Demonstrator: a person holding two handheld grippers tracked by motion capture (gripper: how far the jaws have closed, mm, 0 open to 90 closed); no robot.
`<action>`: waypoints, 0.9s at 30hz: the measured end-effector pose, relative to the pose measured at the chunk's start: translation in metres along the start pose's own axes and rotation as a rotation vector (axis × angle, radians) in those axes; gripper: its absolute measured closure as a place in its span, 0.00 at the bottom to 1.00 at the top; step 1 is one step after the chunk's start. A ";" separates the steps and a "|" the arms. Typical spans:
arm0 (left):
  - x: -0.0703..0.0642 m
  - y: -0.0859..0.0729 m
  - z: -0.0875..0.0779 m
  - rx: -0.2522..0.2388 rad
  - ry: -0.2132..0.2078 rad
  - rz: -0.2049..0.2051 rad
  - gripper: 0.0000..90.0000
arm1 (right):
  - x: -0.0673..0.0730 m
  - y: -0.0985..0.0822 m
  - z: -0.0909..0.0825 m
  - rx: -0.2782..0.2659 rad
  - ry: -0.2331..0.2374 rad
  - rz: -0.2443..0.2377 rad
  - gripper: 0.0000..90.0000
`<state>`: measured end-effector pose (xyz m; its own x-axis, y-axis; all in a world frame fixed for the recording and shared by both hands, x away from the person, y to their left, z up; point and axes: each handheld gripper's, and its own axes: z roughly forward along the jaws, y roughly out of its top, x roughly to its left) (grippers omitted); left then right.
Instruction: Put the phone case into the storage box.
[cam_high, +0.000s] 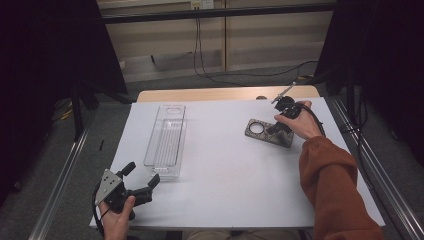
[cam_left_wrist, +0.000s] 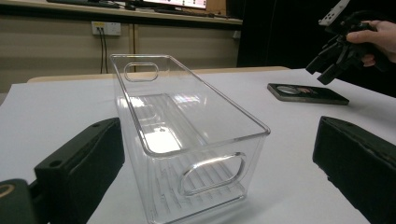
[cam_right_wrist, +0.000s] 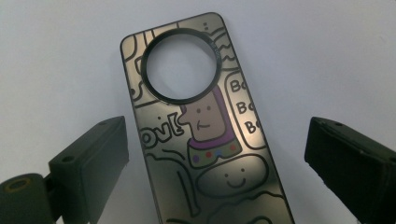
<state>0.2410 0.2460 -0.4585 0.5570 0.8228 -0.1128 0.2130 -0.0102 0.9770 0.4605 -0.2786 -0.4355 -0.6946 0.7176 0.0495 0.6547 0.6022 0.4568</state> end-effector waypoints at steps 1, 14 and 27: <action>0.000 0.000 0.000 0.000 0.000 0.000 0.03 | 0.000 0.000 0.000 0.000 0.000 0.000 0.07; 0.000 0.000 0.001 0.004 -0.003 0.004 0.03 | 0.005 0.000 0.021 0.108 0.000 -0.051 0.06; 0.000 0.000 0.000 0.005 -0.001 0.004 0.03 | 0.008 -0.001 0.041 0.162 0.019 -0.108 0.00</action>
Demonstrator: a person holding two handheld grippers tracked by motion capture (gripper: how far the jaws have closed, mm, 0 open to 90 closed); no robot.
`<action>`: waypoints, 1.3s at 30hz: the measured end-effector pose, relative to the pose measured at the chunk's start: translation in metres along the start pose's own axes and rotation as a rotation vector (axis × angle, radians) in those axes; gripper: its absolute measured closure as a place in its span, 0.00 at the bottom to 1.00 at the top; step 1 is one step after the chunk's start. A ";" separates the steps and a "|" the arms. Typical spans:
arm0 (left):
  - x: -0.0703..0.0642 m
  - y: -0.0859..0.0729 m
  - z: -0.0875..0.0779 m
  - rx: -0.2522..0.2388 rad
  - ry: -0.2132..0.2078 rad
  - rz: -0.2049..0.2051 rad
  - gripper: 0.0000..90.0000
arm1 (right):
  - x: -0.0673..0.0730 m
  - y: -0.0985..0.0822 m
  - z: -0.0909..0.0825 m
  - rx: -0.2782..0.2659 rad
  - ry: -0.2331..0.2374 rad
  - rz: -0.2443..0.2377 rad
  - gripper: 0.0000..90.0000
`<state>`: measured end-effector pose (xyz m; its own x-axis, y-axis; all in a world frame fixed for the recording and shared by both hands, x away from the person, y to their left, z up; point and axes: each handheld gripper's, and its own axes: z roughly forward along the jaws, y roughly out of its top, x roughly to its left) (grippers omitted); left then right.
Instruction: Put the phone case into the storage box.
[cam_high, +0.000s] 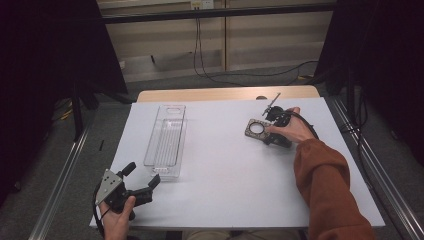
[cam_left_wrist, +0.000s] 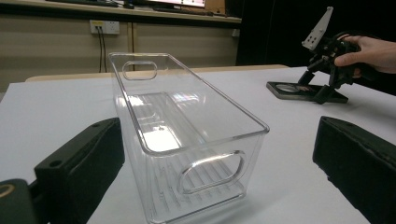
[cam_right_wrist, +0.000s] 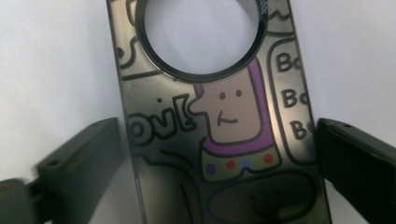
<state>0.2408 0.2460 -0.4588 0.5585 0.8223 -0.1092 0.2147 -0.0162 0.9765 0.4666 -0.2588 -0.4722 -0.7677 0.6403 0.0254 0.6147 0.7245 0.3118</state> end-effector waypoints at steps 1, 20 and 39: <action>0.000 0.000 0.000 0.001 0.000 0.002 0.03 | 0.000 0.000 0.000 0.000 0.000 -0.005 0.00; -0.001 0.000 0.001 0.001 -0.012 0.000 0.03 | -0.001 0.004 0.000 0.043 0.009 -0.019 0.02; 0.000 0.000 0.001 0.008 -0.004 -0.001 0.03 | -0.001 0.004 -0.005 0.037 0.011 -0.033 0.13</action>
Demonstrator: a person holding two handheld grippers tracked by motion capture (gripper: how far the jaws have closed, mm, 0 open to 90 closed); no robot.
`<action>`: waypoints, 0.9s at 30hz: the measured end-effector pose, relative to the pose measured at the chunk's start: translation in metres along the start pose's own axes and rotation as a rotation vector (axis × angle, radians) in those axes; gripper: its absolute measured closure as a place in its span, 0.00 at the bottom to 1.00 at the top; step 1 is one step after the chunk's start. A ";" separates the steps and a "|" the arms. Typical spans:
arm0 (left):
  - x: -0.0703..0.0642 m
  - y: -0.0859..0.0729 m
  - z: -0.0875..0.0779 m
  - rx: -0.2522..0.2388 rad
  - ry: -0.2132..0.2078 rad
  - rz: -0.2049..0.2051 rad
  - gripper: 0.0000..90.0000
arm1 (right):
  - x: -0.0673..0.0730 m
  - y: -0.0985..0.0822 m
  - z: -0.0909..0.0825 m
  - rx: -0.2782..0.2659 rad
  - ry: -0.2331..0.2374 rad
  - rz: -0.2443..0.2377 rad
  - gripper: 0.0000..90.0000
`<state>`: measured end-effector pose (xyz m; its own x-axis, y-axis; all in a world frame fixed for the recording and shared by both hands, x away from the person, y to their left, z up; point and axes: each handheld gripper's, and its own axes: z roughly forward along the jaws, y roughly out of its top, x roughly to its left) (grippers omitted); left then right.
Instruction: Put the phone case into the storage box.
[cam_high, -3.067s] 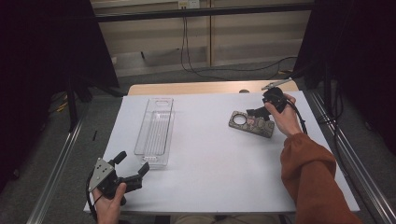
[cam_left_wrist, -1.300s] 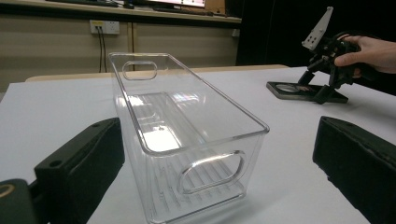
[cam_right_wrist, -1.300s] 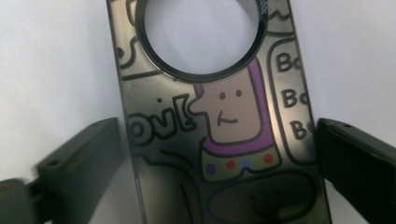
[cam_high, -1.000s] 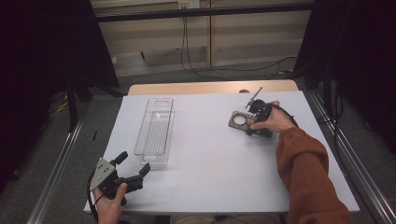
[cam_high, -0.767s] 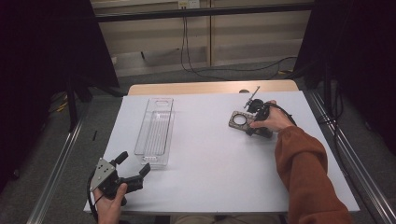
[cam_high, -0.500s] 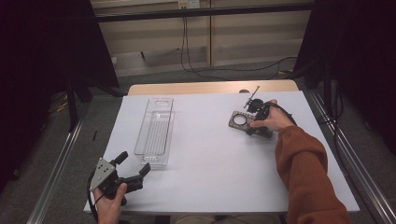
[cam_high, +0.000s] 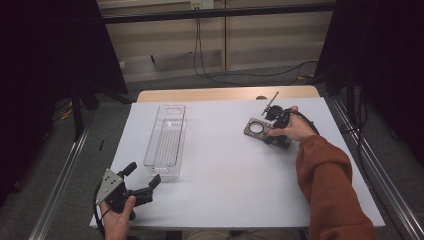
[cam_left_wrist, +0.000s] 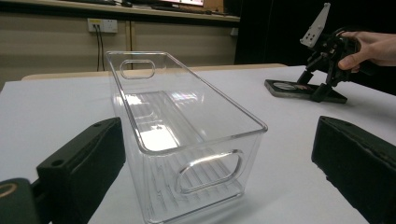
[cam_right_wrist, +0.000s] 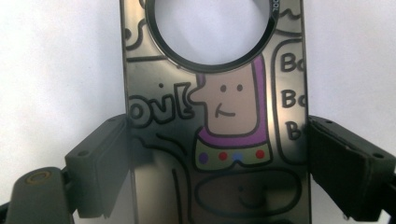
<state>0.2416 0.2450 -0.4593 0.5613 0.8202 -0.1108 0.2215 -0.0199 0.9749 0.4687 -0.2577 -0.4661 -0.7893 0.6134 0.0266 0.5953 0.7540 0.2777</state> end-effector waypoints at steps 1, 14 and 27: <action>0.000 0.000 -0.001 0.007 -0.005 0.010 0.03 | 0.000 0.000 0.000 0.000 0.000 0.000 0.13; 0.000 0.000 -0.001 -0.002 0.001 -0.001 0.03 | 0.001 0.000 -0.001 -0.007 -0.008 0.048 0.14; 0.000 0.000 -0.001 -0.005 0.008 0.001 0.03 | -0.002 -0.008 -0.014 -0.047 -0.038 0.075 0.14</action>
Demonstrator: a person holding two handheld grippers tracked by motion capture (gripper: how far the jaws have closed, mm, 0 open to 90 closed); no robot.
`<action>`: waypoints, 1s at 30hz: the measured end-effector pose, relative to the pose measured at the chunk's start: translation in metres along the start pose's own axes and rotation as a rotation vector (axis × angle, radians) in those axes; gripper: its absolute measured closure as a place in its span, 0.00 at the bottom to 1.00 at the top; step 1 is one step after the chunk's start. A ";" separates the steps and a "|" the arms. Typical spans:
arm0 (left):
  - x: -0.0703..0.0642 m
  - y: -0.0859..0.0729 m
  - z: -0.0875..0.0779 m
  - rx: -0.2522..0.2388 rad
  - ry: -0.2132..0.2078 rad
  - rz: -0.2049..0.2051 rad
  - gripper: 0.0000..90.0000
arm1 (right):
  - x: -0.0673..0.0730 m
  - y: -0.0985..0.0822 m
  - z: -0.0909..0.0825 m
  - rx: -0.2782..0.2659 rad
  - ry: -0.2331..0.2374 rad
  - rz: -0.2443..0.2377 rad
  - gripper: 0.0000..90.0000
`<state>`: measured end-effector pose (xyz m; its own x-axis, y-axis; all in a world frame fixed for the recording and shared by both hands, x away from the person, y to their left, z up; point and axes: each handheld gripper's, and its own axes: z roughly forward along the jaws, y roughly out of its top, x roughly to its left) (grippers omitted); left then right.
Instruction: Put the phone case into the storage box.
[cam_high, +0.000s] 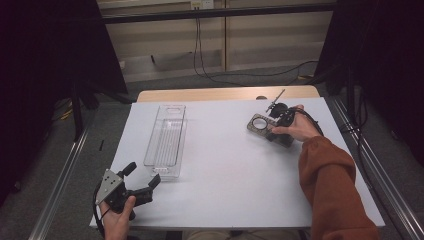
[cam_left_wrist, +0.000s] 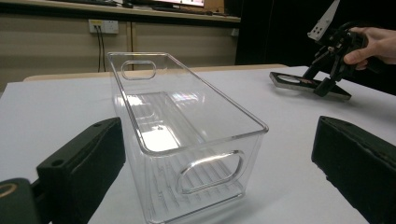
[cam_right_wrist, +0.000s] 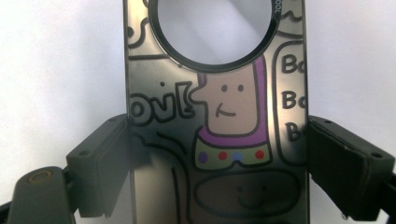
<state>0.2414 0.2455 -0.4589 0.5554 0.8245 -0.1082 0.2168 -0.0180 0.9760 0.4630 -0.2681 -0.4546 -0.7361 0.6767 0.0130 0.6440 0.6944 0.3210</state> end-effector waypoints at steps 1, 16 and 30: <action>0.000 0.000 0.000 0.000 -0.002 -0.002 0.03 | 0.000 0.000 -0.002 -0.005 0.002 0.012 0.14; 0.000 0.000 -0.001 0.000 -0.007 -0.001 0.03 | 0.001 -0.008 -0.015 -0.100 -0.030 0.033 0.14; 0.000 0.000 0.000 -0.006 -0.009 -0.009 0.03 | 0.001 -0.015 -0.019 -0.211 -0.034 0.078 0.14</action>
<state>0.2413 0.2457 -0.4588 0.5610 0.8193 -0.1184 0.2167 -0.0072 0.9762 0.4481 -0.2826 -0.4411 -0.6760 0.7367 0.0153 0.6383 0.5751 0.5117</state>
